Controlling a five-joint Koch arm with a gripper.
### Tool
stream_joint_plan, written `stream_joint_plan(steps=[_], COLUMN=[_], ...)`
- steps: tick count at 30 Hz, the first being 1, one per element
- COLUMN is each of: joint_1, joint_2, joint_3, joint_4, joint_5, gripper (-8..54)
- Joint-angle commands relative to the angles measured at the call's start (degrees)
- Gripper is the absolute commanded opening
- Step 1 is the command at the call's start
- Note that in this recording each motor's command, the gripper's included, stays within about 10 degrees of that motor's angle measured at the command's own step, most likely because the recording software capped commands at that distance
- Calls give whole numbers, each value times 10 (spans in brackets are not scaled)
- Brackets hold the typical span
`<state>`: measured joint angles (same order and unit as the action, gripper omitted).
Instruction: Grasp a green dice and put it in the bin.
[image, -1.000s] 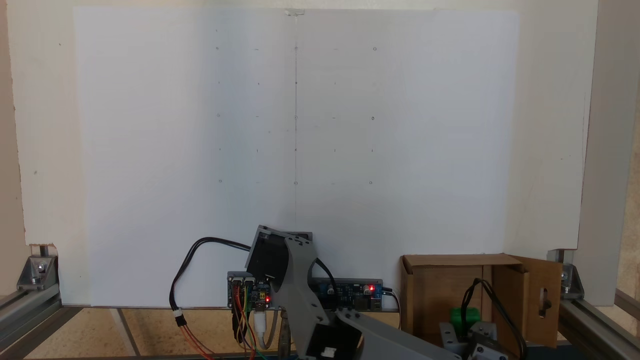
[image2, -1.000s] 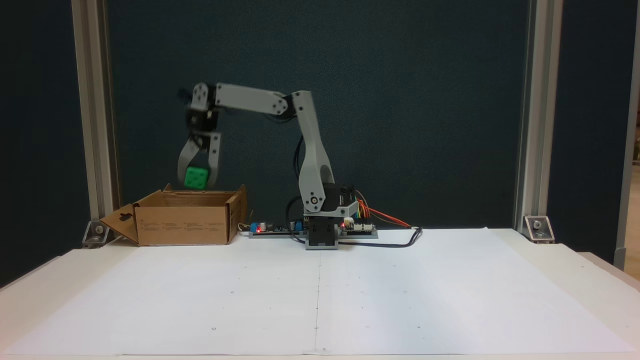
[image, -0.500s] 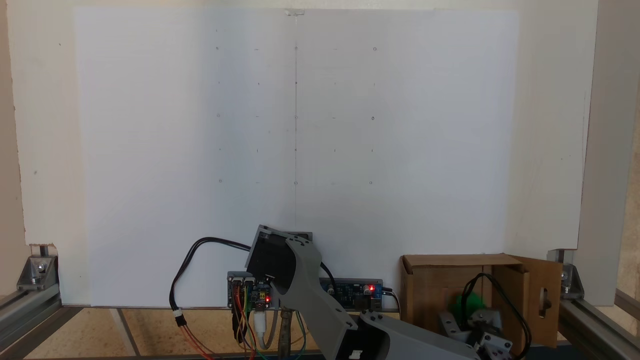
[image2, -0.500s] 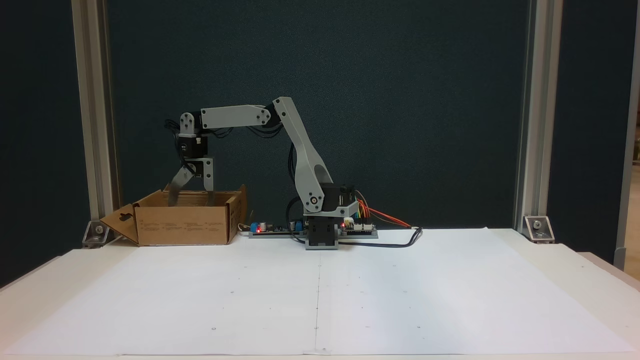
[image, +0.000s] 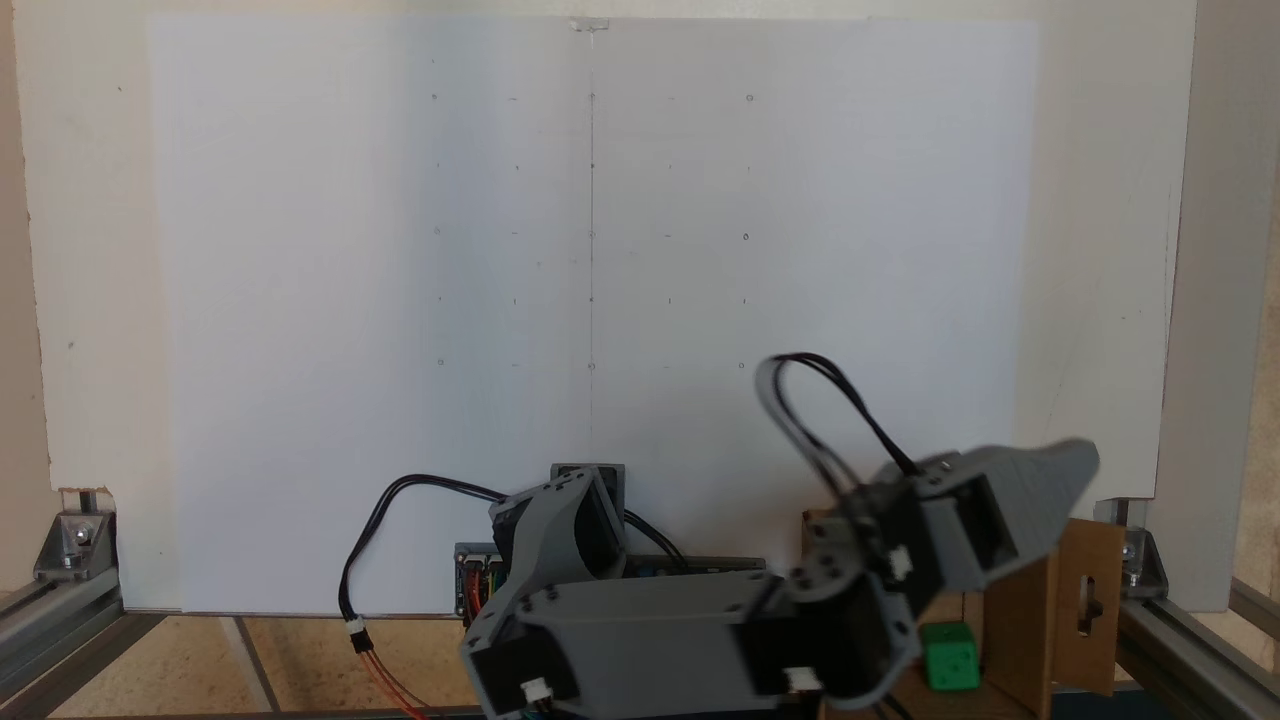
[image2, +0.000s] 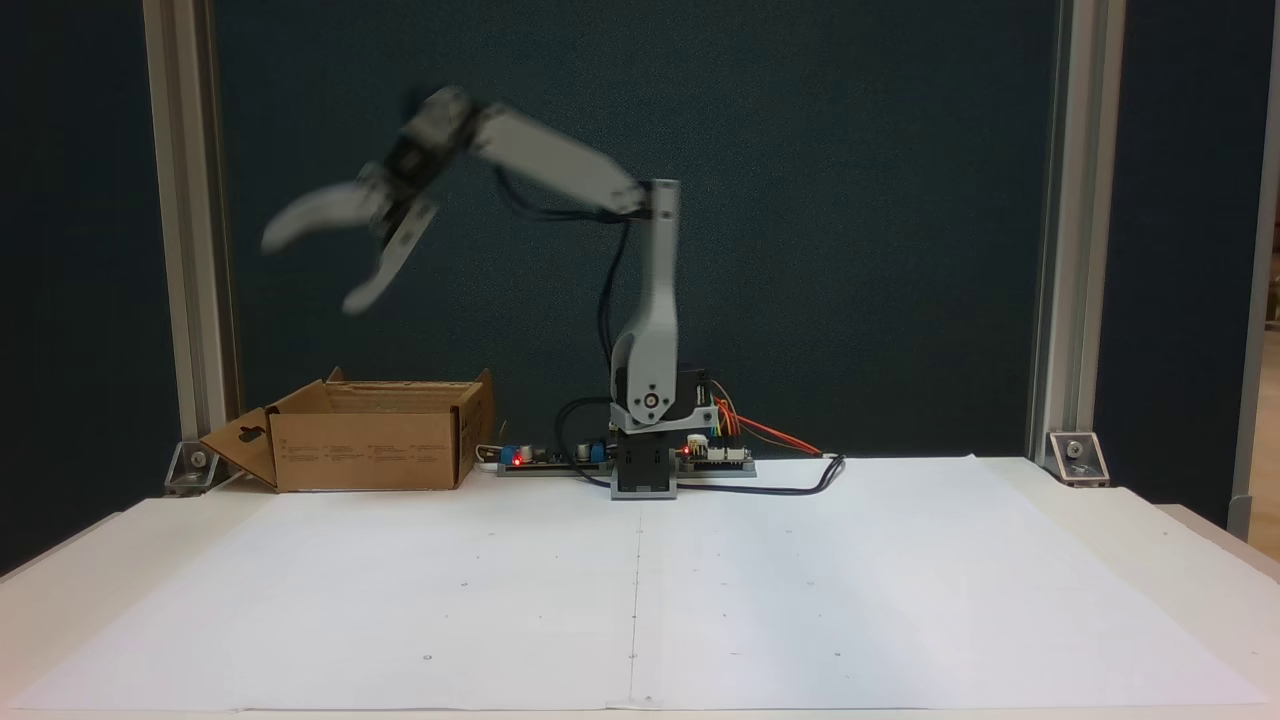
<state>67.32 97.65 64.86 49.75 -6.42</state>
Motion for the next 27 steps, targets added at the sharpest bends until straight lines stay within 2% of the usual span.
stream_joint_plan(steps=[1, 7, 12, 20, 27], joint_1=[-91, -340, -519, -542, -551], joint_2=[44, 96, 150, 248, 293], joint_3=[-11, 43, 181, 520, 666], joint_4=[-18, -22, -95, -312, -496], joint_5=[39, 39, 39, 14, 14], gripper=[447, 446, 446, 446, 457])
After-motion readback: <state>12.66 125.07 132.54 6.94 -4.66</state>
